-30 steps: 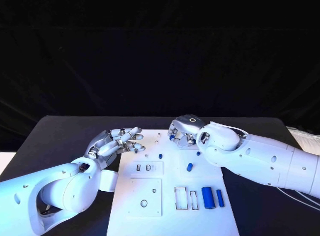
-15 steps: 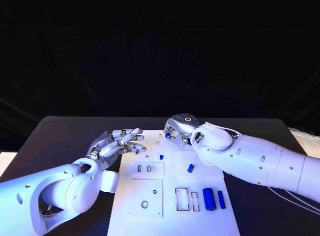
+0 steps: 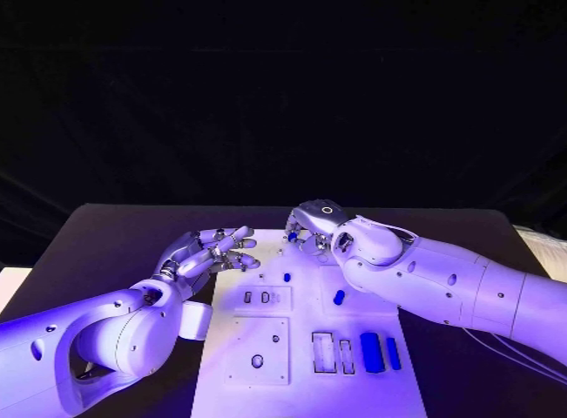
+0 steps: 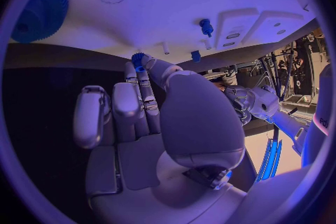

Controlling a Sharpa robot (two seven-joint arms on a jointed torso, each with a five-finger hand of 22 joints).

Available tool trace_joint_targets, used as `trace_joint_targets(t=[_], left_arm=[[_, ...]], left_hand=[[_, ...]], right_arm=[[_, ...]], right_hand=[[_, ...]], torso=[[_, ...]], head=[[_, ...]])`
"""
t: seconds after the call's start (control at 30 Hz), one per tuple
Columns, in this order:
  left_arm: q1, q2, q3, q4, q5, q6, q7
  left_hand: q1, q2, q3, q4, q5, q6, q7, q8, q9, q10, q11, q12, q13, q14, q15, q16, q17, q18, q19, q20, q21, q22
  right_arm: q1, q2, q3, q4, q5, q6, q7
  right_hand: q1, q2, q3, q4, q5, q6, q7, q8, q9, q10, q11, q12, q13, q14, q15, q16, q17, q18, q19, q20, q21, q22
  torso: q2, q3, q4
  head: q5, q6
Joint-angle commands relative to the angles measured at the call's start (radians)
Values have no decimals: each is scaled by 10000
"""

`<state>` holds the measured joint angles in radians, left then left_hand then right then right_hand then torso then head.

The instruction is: Assemble the parts on the task board

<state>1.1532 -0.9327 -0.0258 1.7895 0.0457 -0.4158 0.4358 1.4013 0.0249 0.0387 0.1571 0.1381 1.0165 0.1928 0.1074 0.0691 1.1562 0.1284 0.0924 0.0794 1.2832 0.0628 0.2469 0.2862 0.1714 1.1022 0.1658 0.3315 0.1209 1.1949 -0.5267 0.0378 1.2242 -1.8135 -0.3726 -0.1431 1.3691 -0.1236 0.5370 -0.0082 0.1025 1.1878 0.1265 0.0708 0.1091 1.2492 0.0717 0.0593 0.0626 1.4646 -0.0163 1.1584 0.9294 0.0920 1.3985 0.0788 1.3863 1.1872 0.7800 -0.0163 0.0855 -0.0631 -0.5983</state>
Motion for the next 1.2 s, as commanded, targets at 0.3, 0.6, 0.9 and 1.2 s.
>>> trace_joint_targets(t=[0.3,0.6,0.9,1.2], left_arm=[[11,3,8,11,16,137,119],[12,8,8,30,16,147,109],[16,-3,9,59,16,144,98],[31,-12,9,64,16,149,75]], left_hand=[[21,60,63,14,48,-26,20,-57,9,-32,-2,-54,-9,-21,-4,-58,17,115,36,46,-57,-17],[21,60,63,14,48,-26,20,-57,9,-32,-2,-54,-9,-21,-4,-58,17,115,36,46,-57,-17],[21,60,63,14,48,-26,20,-57,9,-32,-2,-54,-9,-21,-4,-58,17,115,36,46,-57,-17],[41,48,73,-3,45,-23,22,-58,11,-31,0,-59,-10,-28,-4,-74,38,114,34,46,-62,-22]], right_arm=[[3,104,5,-2,-201,-117,-24],[0,311,4,-277,-224,122,-42],[-5,532,1,-582,-250,219,-23],[-4,655,-2,-889,-276,442,-94]], right_hand=[[78,82,45,2,-33,58,-3,34,13,191,-124,36,28,251,-81,68,5,-153,36,2,34,9],[76,76,49,-3,-45,59,-4,33,16,192,-126,36,28,252,-82,79,17,-151,32,2,32,3],[75,70,53,-10,-53,57,-4,29,18,189,-126,34,27,250,-82,78,11,-153,33,2,37,11],[-3,8,56,-11,-106,-1,15,-16,22,114,-101,12,16,228,-66,71,-23,-148,9,11,36,-7]], torso=[[-7,-8,32],[-2,-17,70],[6,-21,85],[2,-25,90]], head=[[13,-30],[-20,-40],[16,-61],[-24,-84]])
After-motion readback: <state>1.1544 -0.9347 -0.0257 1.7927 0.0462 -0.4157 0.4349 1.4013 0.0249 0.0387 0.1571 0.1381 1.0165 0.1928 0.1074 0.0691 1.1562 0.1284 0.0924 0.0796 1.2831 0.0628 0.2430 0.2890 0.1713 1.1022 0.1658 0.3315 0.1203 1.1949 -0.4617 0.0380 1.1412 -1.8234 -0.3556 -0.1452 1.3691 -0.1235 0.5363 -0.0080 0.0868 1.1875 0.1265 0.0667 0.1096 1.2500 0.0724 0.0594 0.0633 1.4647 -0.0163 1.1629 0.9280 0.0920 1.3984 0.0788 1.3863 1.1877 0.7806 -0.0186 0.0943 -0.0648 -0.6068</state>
